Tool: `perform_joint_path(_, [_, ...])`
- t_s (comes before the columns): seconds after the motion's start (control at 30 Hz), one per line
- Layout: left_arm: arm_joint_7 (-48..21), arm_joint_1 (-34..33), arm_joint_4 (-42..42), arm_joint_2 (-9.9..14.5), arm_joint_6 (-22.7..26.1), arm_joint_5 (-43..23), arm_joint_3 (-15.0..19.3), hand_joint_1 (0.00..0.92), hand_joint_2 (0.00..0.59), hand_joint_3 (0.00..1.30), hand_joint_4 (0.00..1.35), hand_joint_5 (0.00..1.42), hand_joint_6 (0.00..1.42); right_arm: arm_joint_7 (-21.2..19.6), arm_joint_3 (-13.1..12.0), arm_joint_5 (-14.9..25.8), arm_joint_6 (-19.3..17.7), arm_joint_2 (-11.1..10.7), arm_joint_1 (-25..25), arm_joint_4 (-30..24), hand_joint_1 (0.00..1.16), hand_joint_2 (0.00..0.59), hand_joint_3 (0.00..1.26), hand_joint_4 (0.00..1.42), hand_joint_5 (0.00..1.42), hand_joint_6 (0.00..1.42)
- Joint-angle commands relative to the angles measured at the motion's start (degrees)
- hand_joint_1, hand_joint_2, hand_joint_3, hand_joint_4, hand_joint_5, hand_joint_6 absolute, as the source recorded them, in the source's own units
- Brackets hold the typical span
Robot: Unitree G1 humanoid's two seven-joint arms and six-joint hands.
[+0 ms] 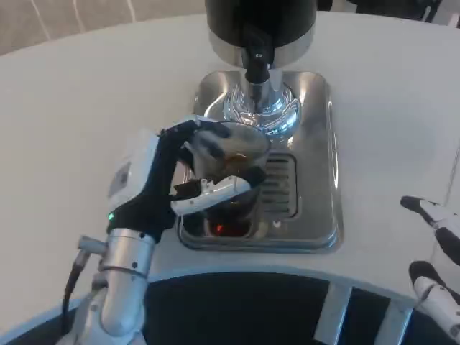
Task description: Grasp the cup under the faucet to collect the drink, then remove the cup.
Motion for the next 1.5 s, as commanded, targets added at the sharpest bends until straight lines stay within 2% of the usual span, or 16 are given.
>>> perform_joint_path(0.03, [-0.61,2.4,-3.41,2.03,-4.07,-2.46,2.73,0.56,0.08,0.97,1.16,1.36,0.71,0.7,0.79,-0.75,0.67,-0.15,-0.93,-0.85,0.1,0.553,0.02,0.0,0.0,0.0])
perform_joint_path(0.23, [-1.85,4.53,-5.01,3.18,-5.72,-4.14,4.46,0.56,0.079,0.97,1.16,1.36,0.73,1.37,2.32,-2.3,1.68,-0.12,-2.77,-0.85,0.09,0.554,0.02,0.0,0.0,0.0])
perform_joint_path(0.4, [-2.78,6.98,-6.34,3.72,-7.35,-5.83,6.07,0.56,0.079,0.96,1.16,1.36,0.73,1.7,2.49,-2.83,2.25,-0.38,-3.51,-0.85,0.08,0.555,0.02,0.0,0.0,0.0])
perform_joint_path(0.87, [-6.04,13.7,-14.84,3.42,-9.36,-9.19,10.0,0.566,0.071,0.96,1.15,1.36,0.75,1.54,3.36,-3.39,3.58,-1.2,-4.85,-0.85,0.07,0.555,0.02,0.0,0.0,0.0])
perform_joint_path(1.27, [-9.82,19.99,-21.57,3.13,-11.01,-12.41,11.98,0.57,0.066,0.94,1.15,1.36,0.77,1.02,5.51,-4.39,2.13,-2.02,-5.17,-0.85,0.06,0.545,0.01,0.0,0.0,0.0])
perform_joint_path(1.4, [-10.75,22.68,-24.05,3.36,-12.58,-13.72,13.31,0.57,0.066,0.94,1.15,1.36,0.77,0.61,6.27,-4.97,-1.21,-2.26,-4.71,-0.85,0.06,0.546,0.01,0.0,0.0,0.0])
perform_joint_path(1.5, [-11.49,24.29,-25.41,3.37,-13.92,-14.4,14.22,0.57,0.065,0.94,1.15,1.37,0.82,0.38,6.79,-5.08,-3.31,-1.64,-4.34,-0.85,0.06,0.55,0.01,0.0,0.0,0.0])
